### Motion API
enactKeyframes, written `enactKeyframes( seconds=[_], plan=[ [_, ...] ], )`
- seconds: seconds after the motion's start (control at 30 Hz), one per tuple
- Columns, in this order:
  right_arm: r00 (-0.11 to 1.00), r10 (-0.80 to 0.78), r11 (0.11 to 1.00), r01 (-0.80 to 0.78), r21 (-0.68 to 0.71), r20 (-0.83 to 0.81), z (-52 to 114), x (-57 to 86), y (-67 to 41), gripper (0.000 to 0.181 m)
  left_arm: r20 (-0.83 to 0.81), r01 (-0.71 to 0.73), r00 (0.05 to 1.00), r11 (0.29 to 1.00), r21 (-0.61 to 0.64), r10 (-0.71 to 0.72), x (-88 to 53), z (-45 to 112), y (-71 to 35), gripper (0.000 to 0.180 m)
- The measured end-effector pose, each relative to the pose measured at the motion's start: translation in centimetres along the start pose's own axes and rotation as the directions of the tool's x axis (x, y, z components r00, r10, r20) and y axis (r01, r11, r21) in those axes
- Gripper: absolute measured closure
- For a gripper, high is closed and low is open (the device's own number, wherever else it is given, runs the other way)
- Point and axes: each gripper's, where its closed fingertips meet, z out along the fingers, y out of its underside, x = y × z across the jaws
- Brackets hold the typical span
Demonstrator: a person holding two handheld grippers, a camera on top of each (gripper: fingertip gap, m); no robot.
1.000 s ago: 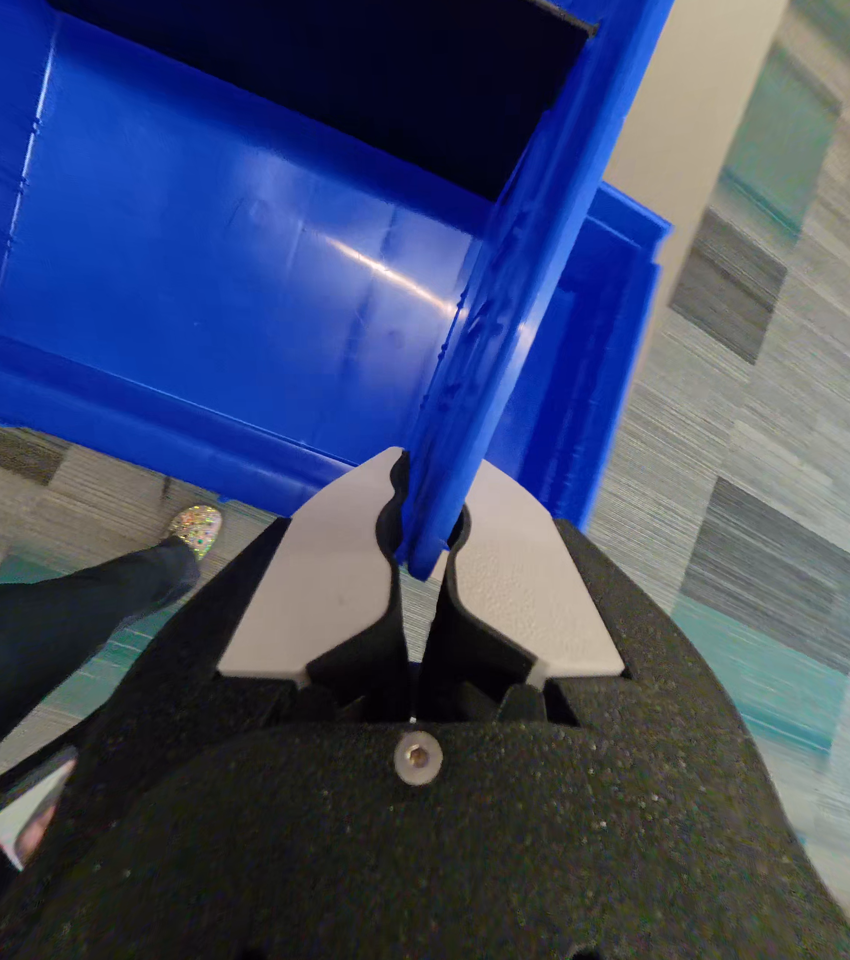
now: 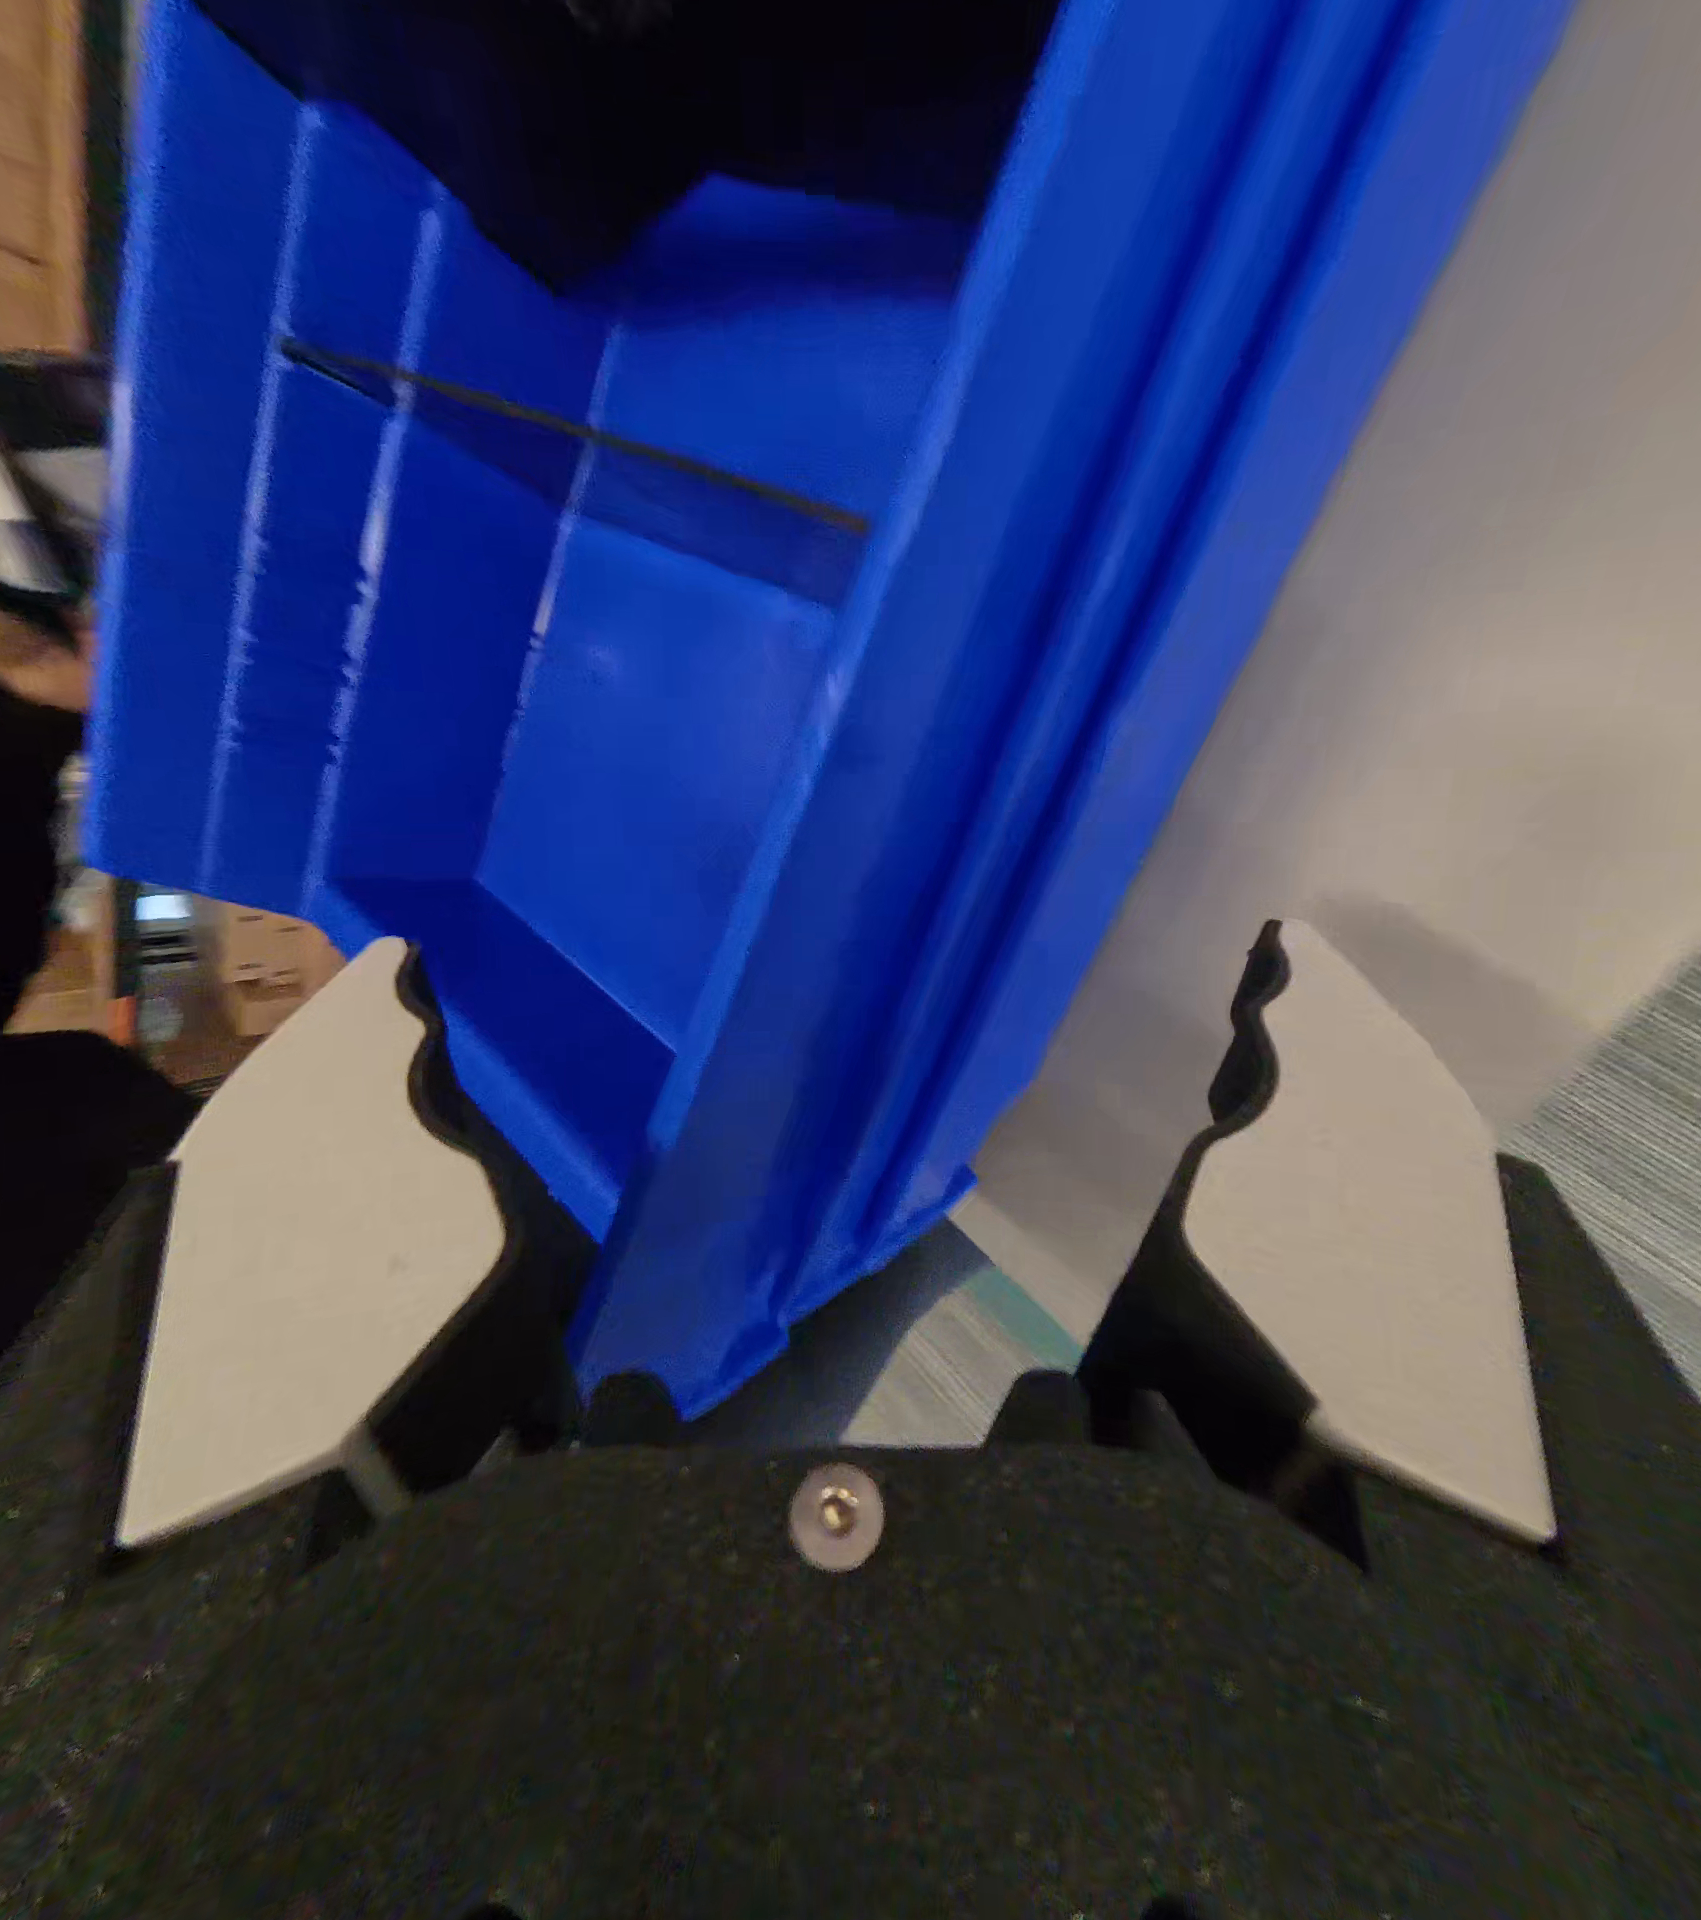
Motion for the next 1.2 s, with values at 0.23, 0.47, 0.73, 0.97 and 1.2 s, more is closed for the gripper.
enactKeyframes(
  seconds=[0.23, 0.47, 0.73, 0.97, 1.2],
  plan=[
    [0.918, 0.073, 0.997, -0.059, -0.049, 0.389, 1.4, -1.5, -1.0, 0.034, -0.266, 0.075, 0.958, 0.989, -0.127, -0.107, 0.2, 2.8, -0.2, 0.055],
    [0.958, -0.008, 0.984, 0.059, -0.168, 0.287, 1.8, -1.8, 0.7, 0.034, -0.085, -0.224, 0.974, 0.946, -0.235, 0.209, 1.0, 5.0, 0.9, 0.032],
    [0.987, 0.056, 0.997, -0.063, 0.043, 0.149, -2.5, 0.4, 2.9, 0.036, -0.13, -0.337, 0.94, 0.913, -0.231, 0.314, 6.2, 9.5, -0.9, 0.046],
    [0.977, 0.213, 0.952, -0.211, 0.22, 0.015, -14.5, 7.5, 6.2, 0.039, -0.276, -0.457, 0.883, 0.829, -0.323, 0.38, 15.9, 22.0, -0.6, 0.046],
    [0.93, 0.36, 0.852, -0.299, 0.43, -0.066, -32.6, 19.3, 11.7, 0.04, -0.443, -0.542, 0.815, 0.762, -0.353, 0.374, 28.9, 41.3, 2.0, 0.043]
  ],
)
